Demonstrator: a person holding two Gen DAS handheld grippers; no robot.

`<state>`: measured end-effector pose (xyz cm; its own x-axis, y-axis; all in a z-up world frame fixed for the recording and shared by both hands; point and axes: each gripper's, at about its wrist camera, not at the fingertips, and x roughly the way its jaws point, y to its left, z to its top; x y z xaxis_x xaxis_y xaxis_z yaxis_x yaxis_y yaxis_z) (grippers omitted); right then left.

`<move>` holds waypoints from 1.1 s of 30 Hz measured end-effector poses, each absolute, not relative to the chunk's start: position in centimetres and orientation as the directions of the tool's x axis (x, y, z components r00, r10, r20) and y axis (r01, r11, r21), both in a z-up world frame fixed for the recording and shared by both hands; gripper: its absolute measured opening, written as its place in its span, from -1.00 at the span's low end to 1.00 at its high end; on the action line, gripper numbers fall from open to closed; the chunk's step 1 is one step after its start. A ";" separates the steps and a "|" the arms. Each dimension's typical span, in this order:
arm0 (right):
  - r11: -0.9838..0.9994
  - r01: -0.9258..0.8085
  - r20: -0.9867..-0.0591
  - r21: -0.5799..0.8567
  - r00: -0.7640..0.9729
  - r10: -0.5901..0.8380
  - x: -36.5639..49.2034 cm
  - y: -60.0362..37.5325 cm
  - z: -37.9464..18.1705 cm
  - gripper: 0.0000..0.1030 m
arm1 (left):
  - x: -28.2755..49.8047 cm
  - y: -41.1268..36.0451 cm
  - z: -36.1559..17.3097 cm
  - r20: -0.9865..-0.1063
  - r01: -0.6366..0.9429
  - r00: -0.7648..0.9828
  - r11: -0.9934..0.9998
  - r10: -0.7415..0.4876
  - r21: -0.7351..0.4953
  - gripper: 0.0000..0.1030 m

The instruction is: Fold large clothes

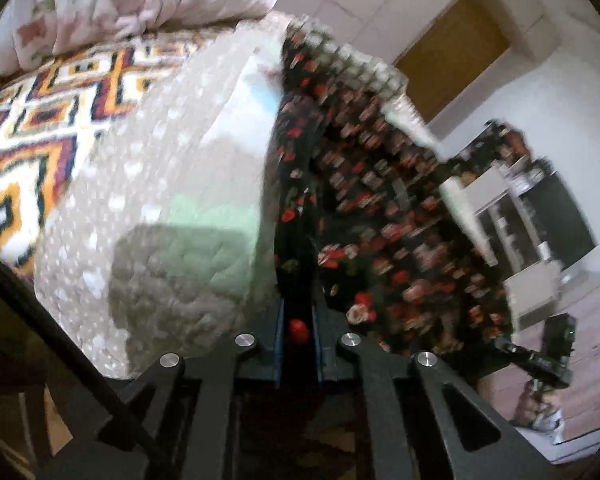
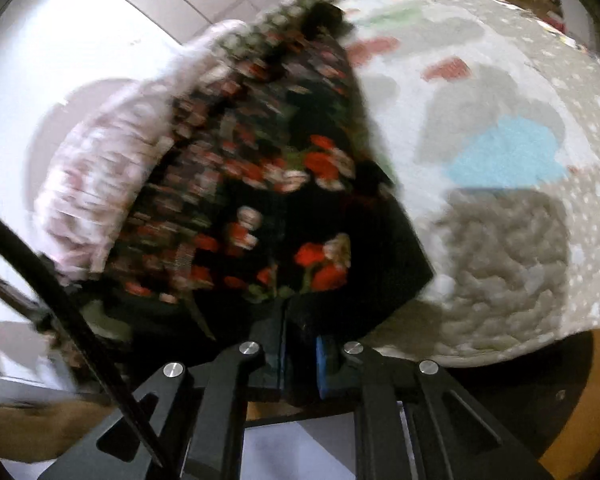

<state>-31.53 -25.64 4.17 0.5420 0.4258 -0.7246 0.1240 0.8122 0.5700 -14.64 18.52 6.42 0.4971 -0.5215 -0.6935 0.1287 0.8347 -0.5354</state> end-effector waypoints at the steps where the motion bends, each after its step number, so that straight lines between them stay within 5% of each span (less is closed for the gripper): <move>1: 0.798 0.096 -0.694 0.595 0.562 0.450 -31.4 -25.9 5.5 -0.78 | -14.4 18.7 7.3 -0.674 0.130 0.508 0.821 -0.537 -0.556 -0.80; 10: 0.749 -0.001 -0.498 0.662 0.747 0.441 -21.3 -30.0 15.7 -0.83 | -1.8 17.7 14.5 -0.617 0.102 0.588 0.804 -0.523 -0.585 -0.80; 12: 0.750 0.019 -0.491 0.661 0.767 0.413 -16.8 -31.1 16.9 -0.85 | 3.2 17.1 15.9 -0.628 0.071 0.609 0.822 -0.484 -0.565 -1.00; 20: 0.806 0.355 -0.695 0.473 0.713 0.094 4.0 -34.1 12.2 -0.85 | 19.4 16.5 15.5 -0.703 -0.106 0.662 0.896 -0.259 -0.430 -0.97; 22: 0.786 0.442 -0.749 0.433 0.661 0.041 6.0 -35.3 10.0 -0.83 | 19.6 16.6 15.0 -0.692 -0.076 0.669 0.900 -0.273 -0.429 -0.78; 24: 0.770 0.447 -0.757 0.454 0.650 0.069 6.2 -36.3 8.5 -0.58 | 18.5 16.5 14.6 -0.692 -0.048 0.679 0.926 -0.245 -0.374 -0.29; 25: 0.768 0.437 -0.747 0.467 0.660 0.079 6.1 -36.6 8.3 -0.48 | 18.0 16.5 14.3 -0.693 -0.041 0.683 0.935 -0.232 -0.353 -0.21; 30: 0.841 0.314 -0.711 0.440 0.694 0.113 3.0 -34.6 9.9 -0.41 | 13.5 16.4 12.4 -0.727 0.019 0.637 0.948 -0.258 -0.319 -0.10; 33: 0.893 0.187 -0.710 0.408 0.680 0.182 1.0 -30.9 11.0 0.00 | 10.3 14.7 11.3 -0.745 0.074 0.594 0.943 -0.304 -0.326 0.03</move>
<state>1.05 -30.91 10.98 0.6803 0.1823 -0.7099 0.1869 0.8934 0.4085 10.27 14.71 11.26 0.5941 -0.3039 -0.7448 0.0739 0.9426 -0.3256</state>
